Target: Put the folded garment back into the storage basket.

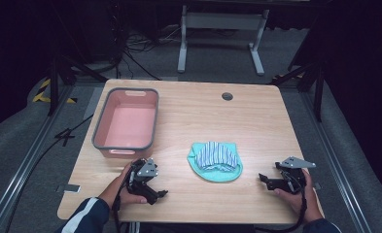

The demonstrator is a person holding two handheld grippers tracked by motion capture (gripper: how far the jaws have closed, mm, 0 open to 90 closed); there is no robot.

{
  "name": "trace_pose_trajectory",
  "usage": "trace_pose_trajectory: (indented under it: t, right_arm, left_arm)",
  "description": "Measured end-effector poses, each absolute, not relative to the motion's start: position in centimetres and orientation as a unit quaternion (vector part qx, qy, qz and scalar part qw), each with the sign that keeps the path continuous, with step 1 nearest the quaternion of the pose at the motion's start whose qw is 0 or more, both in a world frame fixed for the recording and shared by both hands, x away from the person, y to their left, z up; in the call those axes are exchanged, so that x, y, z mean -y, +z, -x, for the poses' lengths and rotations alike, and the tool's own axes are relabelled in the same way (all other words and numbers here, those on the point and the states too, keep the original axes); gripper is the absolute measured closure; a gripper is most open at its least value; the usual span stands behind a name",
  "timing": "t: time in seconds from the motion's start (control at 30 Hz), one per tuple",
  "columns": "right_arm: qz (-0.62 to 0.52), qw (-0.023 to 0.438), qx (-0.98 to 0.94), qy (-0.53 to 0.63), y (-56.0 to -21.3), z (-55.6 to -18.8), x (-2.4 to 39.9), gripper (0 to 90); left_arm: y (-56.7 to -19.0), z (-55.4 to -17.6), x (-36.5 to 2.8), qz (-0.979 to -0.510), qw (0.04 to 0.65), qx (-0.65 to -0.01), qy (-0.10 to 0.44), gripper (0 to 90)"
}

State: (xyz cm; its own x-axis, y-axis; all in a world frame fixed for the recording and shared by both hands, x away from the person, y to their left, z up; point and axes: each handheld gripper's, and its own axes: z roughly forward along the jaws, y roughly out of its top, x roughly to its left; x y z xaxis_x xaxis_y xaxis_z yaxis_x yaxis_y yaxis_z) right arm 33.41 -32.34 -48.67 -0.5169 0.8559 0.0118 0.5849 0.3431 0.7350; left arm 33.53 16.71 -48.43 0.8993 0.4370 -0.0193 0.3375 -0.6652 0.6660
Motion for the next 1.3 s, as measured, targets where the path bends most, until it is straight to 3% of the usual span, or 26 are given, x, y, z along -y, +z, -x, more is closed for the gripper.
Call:
trace_pose_trajectory:
  t: [0.33,0.4,0.43,0.53,0.6,0.9,1.07,1.3]
  right_arm:
    - [-0.453,0.193,-0.799,0.346,-48.6,-33.5,32.3,16.2]
    - [-0.454,0.192,-0.799,0.346,-48.5,-33.5,32.3,17.1]
    - [-0.454,0.189,-0.799,0.344,-48.4,-33.5,32.3,21.5]
    - [-0.458,0.189,-0.799,0.341,-48.2,-33.5,32.1,25.6]
    - [-0.453,0.187,-0.798,0.352,-47.7,-33.7,31.8,28.0]
    - [-0.4,0.181,-0.818,0.371,-45.4,-35.5,27.3,35.5]
    - [-0.391,0.17,-0.825,0.372,-45.3,-37.2,24.9,36.2]
    - [-0.399,0.161,-0.826,0.363,-45.9,-39.2,22.5,45.4]
  left_arm:
    - [-48.3,-33.4,-16.8,-0.91,0.344,-0.218,0.075,3.2]
    - [-48.0,-33.4,-16.6,-0.908,0.343,-0.227,0.079,8.1]
    - [-47.7,-33.5,-16.3,-0.905,0.343,-0.238,0.083,20.1]
    - [-47.3,-33.6,-15.6,-0.907,0.325,-0.244,0.107,21.1]
    - [-46.4,-33.7,-14.5,-0.904,0.322,-0.254,0.121,28.5]
    - [-45.0,-36.0,-8.9,-0.9,0.313,-0.268,0.145,29.0]
    - [-45.0,-37.9,-7.1,-0.89,0.322,-0.283,0.157,30.7]
    - [-46.0,-40.6,-5.6,-0.882,0.324,-0.309,0.143,34.6]
